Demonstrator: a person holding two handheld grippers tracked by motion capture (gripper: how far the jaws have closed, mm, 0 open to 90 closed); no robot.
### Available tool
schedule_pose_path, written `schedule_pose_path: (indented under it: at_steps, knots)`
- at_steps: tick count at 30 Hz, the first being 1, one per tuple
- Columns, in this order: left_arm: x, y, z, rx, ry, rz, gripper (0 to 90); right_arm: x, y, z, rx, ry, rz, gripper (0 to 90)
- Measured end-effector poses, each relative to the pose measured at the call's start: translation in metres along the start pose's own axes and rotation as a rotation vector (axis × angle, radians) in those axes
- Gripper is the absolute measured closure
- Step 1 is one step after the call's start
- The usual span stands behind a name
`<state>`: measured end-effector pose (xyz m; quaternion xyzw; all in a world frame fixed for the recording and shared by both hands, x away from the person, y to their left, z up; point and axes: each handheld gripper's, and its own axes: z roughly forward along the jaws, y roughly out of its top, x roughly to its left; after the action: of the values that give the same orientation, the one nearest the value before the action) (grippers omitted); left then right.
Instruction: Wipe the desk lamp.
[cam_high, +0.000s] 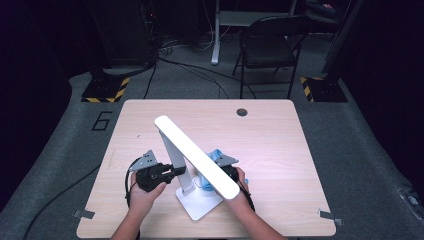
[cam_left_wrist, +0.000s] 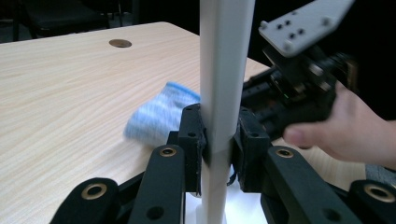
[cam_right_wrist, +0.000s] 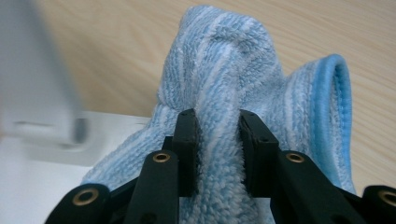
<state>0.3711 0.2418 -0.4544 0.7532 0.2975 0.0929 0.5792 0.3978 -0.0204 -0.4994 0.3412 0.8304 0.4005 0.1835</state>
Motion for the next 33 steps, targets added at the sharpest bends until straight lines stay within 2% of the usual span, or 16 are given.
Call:
schedule_pose_path:
  at_steps: [1,3,5,8,9,11,17,18,19,20,21,24,27,29,31,33]
  knots:
    - [0.0,0.0,0.0,0.001,0.0,0.001,75.8,0.006,0.001,0.0,-0.005,0.019,-0.018,69.8]
    - [0.0,0.0,0.0,0.002,0.0,0.0,75.8,0.02,0.002,0.0,-0.006,0.045,-0.008,69.8]
    - [0.0,0.0,0.0,0.004,0.0,-0.001,75.8,0.027,0.002,0.002,0.009,0.021,-0.047,70.1]
    - [0.0,0.001,0.0,0.007,0.003,0.002,75.8,0.016,-0.001,0.005,-0.007,0.033,-0.049,70.9]
    - [0.0,0.001,0.0,0.007,0.003,0.002,75.8,0.012,-0.002,0.005,-0.007,0.018,-0.041,70.9]
    - [0.0,0.001,0.0,0.005,0.004,-0.002,75.8,0.002,-0.002,0.006,-0.008,-0.002,-0.056,71.0]
    - [0.001,0.001,0.0,0.001,0.004,-0.009,75.9,-0.027,0.0,0.004,0.02,-0.066,0.012,70.9]
    - [0.001,0.001,0.0,0.002,0.004,-0.008,76.0,-0.032,0.002,0.003,0.024,-0.082,0.002,70.9]
    - [0.001,0.001,0.0,0.005,0.003,-0.002,76.0,-0.033,0.003,0.004,0.025,-0.096,0.027,70.9]
    - [0.001,0.002,0.0,0.008,0.002,0.001,76.0,-0.039,0.004,0.004,0.029,-0.098,0.016,70.9]
    - [0.002,0.001,0.0,0.005,0.003,-0.001,76.0,-0.042,0.004,0.005,0.036,-0.109,0.036,71.0]
    - [0.002,0.001,0.001,0.001,-0.004,-0.001,75.9,-0.049,0.004,0.007,0.066,-0.134,0.016,71.1]
    - [0.003,0.001,0.001,0.002,-0.002,0.001,75.9,-0.056,0.002,0.01,0.076,-0.128,0.015,71.2]
    - [0.003,0.001,0.001,0.002,-0.002,0.002,75.9,-0.06,0.0,0.012,0.082,-0.108,0.002,71.1]
    - [0.004,0.001,0.001,0.003,-0.007,0.007,75.9,-0.062,-0.003,0.014,0.101,-0.085,-0.003,71.1]
    - [0.003,0.001,0.001,0.005,-0.003,0.006,76.0,-0.06,-0.006,0.016,0.095,-0.079,-0.024,71.4]
